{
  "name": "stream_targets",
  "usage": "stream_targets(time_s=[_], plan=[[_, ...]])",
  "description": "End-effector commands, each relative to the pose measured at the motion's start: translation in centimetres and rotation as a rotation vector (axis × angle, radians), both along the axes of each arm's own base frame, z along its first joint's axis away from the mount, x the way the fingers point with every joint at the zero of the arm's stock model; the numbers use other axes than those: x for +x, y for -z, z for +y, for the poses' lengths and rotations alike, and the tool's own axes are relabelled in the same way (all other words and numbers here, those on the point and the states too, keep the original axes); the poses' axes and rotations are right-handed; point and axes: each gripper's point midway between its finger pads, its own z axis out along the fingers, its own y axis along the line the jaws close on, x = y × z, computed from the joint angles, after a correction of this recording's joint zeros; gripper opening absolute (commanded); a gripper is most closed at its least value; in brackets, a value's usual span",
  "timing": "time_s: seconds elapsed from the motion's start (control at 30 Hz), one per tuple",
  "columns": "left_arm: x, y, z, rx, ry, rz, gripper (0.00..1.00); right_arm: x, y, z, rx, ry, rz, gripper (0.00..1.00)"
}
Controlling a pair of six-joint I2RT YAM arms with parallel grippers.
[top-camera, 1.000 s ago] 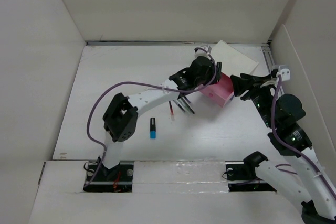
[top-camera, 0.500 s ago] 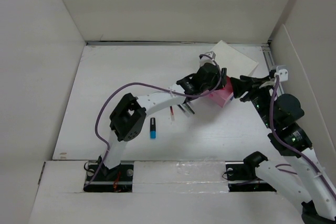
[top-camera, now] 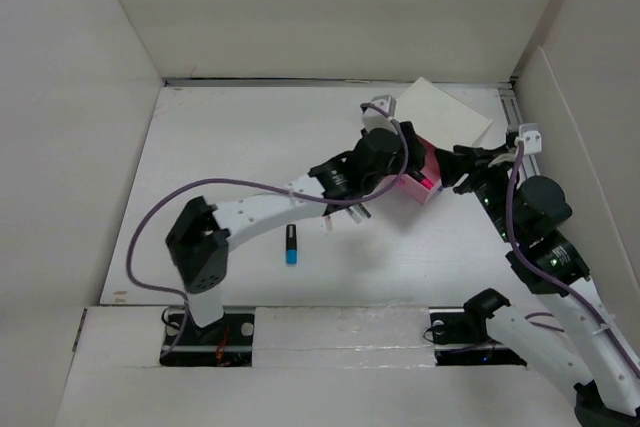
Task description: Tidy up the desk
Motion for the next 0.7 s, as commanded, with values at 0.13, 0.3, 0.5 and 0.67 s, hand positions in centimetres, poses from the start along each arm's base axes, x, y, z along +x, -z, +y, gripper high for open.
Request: stream_targets(time_s=[0.13, 0.3, 0.5, 0.67], plan=[[-2.5, -6.9, 13.2, 0.032, -0.244, -0.176, 0.34, 1.0, 0.5, 1.1, 0.01, -0.022, -0.01, 0.28], [-5.6, 3.4, 21.4, 0.297, -0.377, 0.008, 0.31, 1.7, 2.0, 1.8, 0.0, -0.035, 0.014, 0.01], [-11.8, 16.1, 28.0, 0.562, -0.371, 0.304, 0.49, 2.6, 4.3, 2.7, -0.013, -0.059, 0.048, 0.31], [-14.2, 21.1, 28.5, 0.568, -0.331, 0.425, 0.48, 2.8, 4.5, 3.2, -0.02, -0.075, 0.054, 0.39]])
